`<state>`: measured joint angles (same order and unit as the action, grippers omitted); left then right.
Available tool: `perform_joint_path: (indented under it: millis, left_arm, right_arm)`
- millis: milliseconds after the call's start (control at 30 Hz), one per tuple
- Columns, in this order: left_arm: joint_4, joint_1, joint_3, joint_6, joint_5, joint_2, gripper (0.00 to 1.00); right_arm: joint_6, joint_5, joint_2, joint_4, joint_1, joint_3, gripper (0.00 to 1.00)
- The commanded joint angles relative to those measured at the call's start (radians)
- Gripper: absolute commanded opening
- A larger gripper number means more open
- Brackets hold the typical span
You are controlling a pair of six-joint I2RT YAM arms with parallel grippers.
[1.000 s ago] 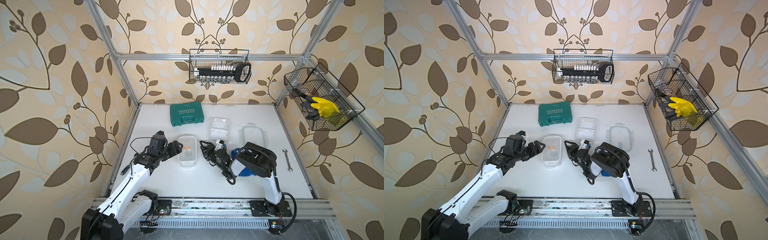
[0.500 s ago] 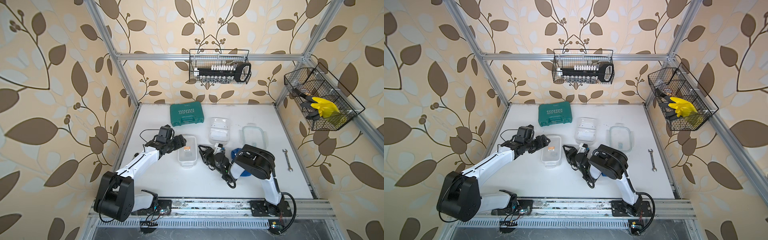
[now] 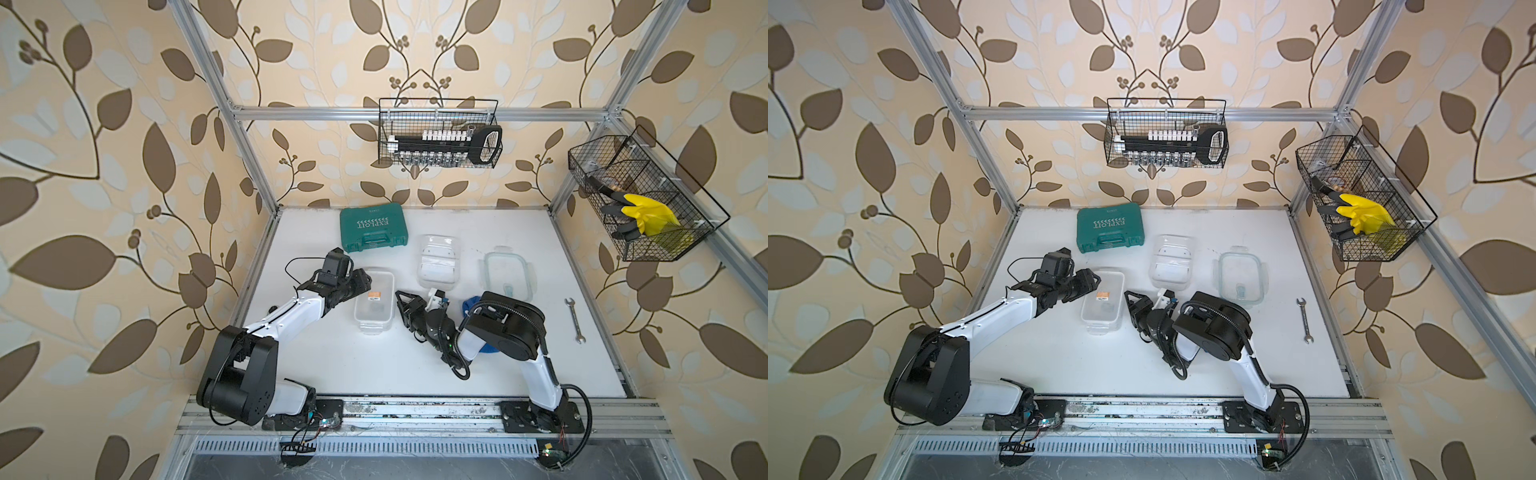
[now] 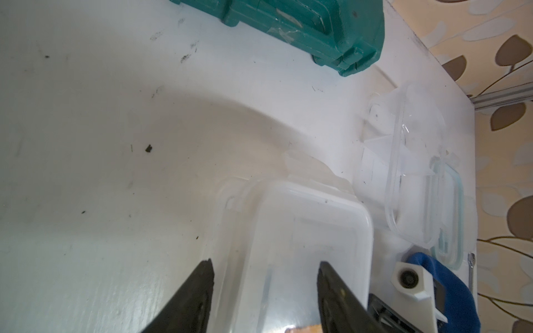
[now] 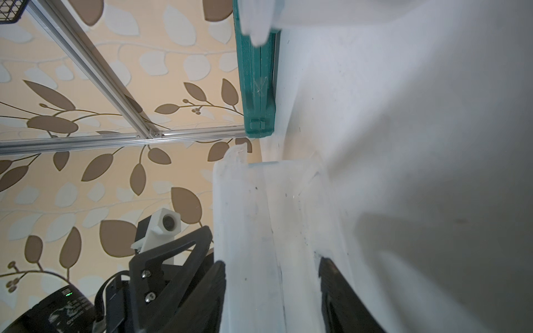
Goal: Wipe the insides of the lunch boxes
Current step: Adjust the lunch box at the center of the board.
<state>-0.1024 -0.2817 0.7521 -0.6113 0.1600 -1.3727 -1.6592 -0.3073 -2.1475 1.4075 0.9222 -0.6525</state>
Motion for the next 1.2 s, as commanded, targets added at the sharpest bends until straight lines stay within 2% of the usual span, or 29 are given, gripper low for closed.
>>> perform_joint_path:
  millis: [0,333,467,667,800,867,967,1167]
  left_arm:
    - [0.004,-0.070,-0.015,-0.031,0.057,0.015,0.58]
    - [-0.090,-0.137,-0.090,-0.096,-0.008,0.160,0.60]
    - [-0.181,-0.136,-0.079,-0.074,-0.095,0.201,0.67]
    - [-0.327,-0.083,-0.006,-0.041,-0.223,0.251,0.74]
    - [-0.382,-0.038,0.079,-0.007,-0.289,0.295,0.74]
    - [-0.387,-0.036,0.128,0.008,-0.289,0.306,0.66]
    - [-0.305,-0.037,0.135,0.025,-0.163,0.303,0.33]
    - [-0.141,-0.051,0.025,-0.048,0.032,0.215,0.00]
  right_arm:
    - [-0.086,0.081,-0.036,0.006,-0.002,-0.042,0.52]
    - [-0.077,0.170,-0.029,-0.028,-0.052,-0.064,0.50]
    - [-0.086,0.151,-0.026,-0.012,-0.050,-0.038,0.50]
    - [-0.090,0.131,-0.011,0.007,-0.045,0.005,0.50]
    - [-0.078,0.128,0.007,0.007,-0.046,0.023,0.50]
    - [-0.074,0.128,0.016,0.006,-0.049,0.035,0.50]
    - [-0.069,0.122,0.027,0.007,-0.048,0.054,0.50]
    - [-0.059,0.096,0.063,0.007,-0.048,0.115,0.50]
